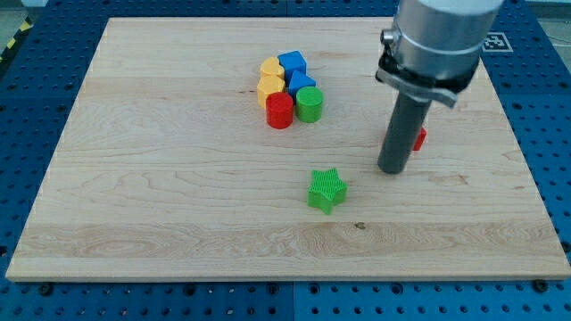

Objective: Move the red star diagonal top right to the green star

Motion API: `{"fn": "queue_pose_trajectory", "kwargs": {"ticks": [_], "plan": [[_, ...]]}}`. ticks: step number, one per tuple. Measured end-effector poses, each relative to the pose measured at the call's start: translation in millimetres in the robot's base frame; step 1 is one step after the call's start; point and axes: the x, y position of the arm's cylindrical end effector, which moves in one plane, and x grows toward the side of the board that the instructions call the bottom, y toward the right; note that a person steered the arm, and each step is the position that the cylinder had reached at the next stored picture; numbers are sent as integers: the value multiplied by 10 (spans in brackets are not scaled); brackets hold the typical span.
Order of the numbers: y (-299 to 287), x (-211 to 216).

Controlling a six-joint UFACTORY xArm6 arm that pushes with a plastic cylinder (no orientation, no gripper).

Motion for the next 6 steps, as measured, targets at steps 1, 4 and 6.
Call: {"fn": "queue_pose_trajectory", "kwargs": {"ticks": [1, 4, 6], "plan": [[459, 105], [985, -220], [718, 4]]}}
